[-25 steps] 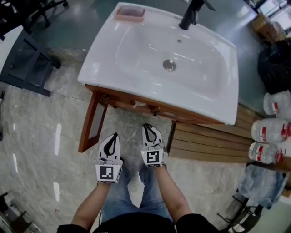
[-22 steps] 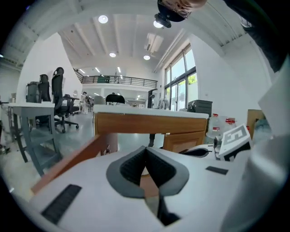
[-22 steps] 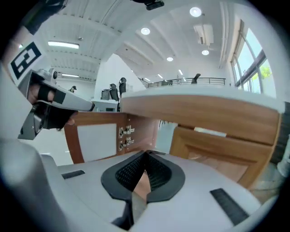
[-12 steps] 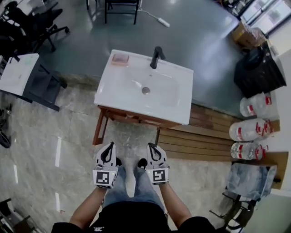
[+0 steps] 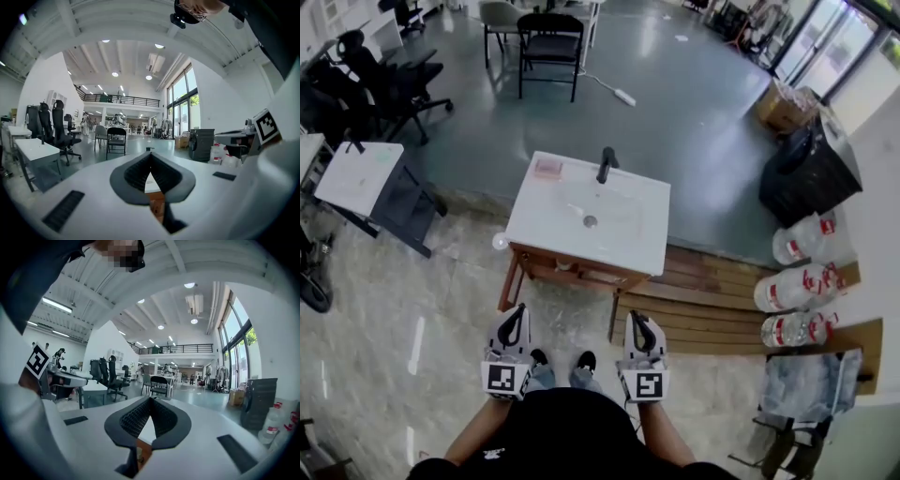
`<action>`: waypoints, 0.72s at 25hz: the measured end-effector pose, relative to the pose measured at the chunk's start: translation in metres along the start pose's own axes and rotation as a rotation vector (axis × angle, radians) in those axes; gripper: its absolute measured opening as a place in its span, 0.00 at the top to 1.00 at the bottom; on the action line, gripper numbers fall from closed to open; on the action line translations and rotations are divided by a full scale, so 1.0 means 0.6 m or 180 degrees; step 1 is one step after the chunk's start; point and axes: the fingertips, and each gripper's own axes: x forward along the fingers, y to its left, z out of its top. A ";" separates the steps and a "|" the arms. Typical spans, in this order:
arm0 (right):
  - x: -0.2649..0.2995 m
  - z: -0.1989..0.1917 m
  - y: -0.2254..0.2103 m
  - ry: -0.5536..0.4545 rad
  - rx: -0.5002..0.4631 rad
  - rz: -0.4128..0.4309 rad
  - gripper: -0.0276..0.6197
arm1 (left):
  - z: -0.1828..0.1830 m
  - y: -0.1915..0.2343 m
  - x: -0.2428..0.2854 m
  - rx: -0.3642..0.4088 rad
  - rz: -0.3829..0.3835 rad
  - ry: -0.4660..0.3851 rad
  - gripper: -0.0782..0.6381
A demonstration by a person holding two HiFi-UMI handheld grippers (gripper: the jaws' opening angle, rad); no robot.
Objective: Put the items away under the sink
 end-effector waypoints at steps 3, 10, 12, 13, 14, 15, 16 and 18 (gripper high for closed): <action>-0.024 0.027 0.008 -0.0041 -0.0092 -0.0034 0.94 | 0.029 -0.004 -0.024 0.0032 -0.0085 -0.0024 0.88; -0.043 0.061 -0.028 -0.0209 -0.0074 -0.0312 0.94 | 0.074 -0.017 -0.033 0.0176 -0.0148 -0.0137 0.88; -0.041 0.068 -0.033 -0.0246 -0.0065 -0.0376 0.94 | 0.075 -0.014 -0.027 0.0202 -0.0182 -0.0158 0.88; -0.041 0.072 -0.036 -0.0261 -0.0052 -0.0405 0.94 | 0.074 -0.014 -0.024 0.0208 -0.0200 -0.0161 0.88; -0.042 0.075 -0.037 -0.0276 -0.0035 -0.0426 0.94 | 0.074 -0.014 -0.022 0.0212 -0.0213 -0.0163 0.88; -0.044 0.076 -0.038 -0.0282 -0.0025 -0.0437 0.94 | 0.074 -0.015 -0.021 0.0212 -0.0218 -0.0158 0.88; -0.045 0.076 -0.038 -0.0278 -0.0030 -0.0445 0.94 | 0.074 -0.015 -0.021 0.0213 -0.0216 -0.0147 0.88; -0.048 0.079 -0.040 -0.0277 -0.0066 -0.0463 0.94 | 0.077 -0.017 -0.020 0.0216 -0.0217 -0.0148 0.88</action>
